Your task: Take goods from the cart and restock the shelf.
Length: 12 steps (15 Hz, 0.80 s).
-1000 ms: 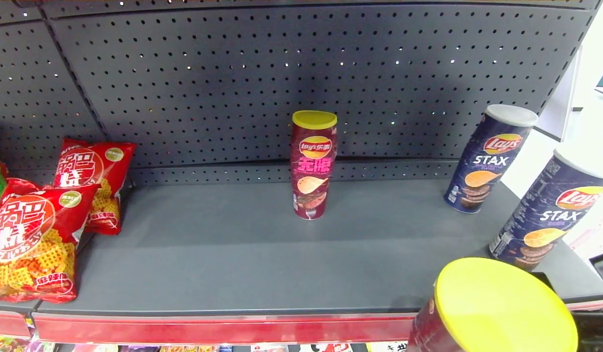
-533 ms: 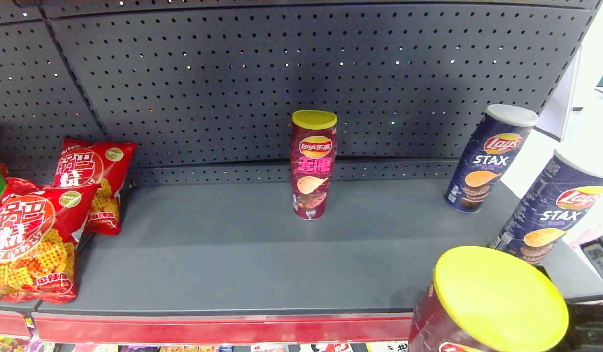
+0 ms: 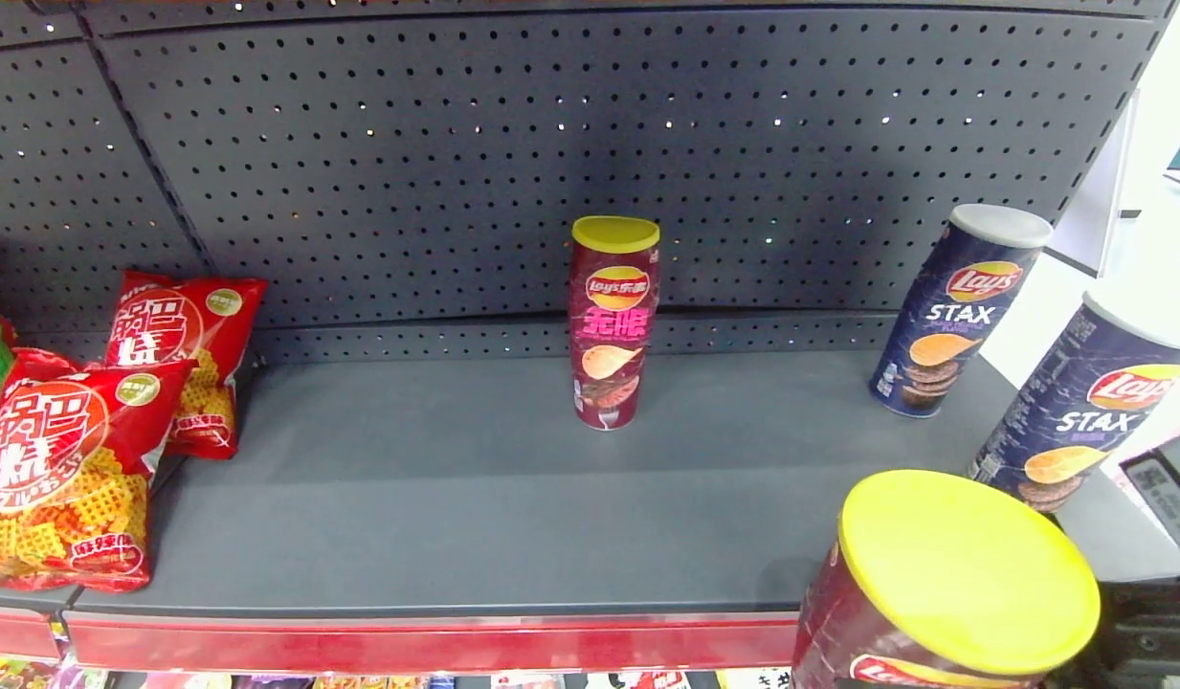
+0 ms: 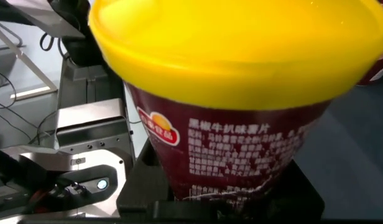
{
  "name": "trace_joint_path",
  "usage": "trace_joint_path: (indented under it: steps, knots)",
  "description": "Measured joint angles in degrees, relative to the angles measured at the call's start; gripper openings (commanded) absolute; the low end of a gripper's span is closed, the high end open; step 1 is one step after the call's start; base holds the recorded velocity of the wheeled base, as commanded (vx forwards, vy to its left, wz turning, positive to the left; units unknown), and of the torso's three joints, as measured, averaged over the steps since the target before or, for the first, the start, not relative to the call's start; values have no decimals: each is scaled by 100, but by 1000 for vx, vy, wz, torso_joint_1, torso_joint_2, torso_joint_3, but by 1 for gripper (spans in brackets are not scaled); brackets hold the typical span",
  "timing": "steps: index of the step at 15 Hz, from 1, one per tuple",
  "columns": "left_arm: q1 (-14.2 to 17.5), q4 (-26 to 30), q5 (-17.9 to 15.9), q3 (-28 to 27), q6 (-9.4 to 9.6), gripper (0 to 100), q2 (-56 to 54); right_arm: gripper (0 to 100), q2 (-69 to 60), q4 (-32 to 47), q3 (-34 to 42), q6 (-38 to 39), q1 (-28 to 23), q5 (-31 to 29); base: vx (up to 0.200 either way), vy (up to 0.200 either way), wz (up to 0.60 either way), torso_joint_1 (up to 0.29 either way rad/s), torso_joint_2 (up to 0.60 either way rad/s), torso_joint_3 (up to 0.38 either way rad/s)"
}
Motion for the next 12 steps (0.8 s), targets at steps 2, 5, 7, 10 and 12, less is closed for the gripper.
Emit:
trace_joint_path:
  steps: [2, 5, 7, 10, 12]
  knots:
    - [-336, -492, -79, -293, 89, 100, 1003, 0, 22, -2, -91, 83, -11, 43, 0, 0, 0, 0, 0, 0]
    - [-607, -1362, -429, -827, 361, 100, 2673, 0, 60, -10, -218, 228, -15, 76, 0, 0, 0, 0, 0, 0]
    - [-680, -1704, -935, -1421, 752, 100, 3853, 0, 77, -10, -273, 343, -17, 84, 0, 0, 0, 0, 0, 0]
    - [-607, -1986, -1981, -2591, 1464, 100, 5558, 0, 82, -16, -291, 408, -138, 196, 0, 0, 0, 0, 0, 0]
    - [-452, -2044, -2614, -3407, 1765, 100, 6527, 0, 79, -16, -300, 408, -300, 355, 0, 0, 0, 0, 0, 0]
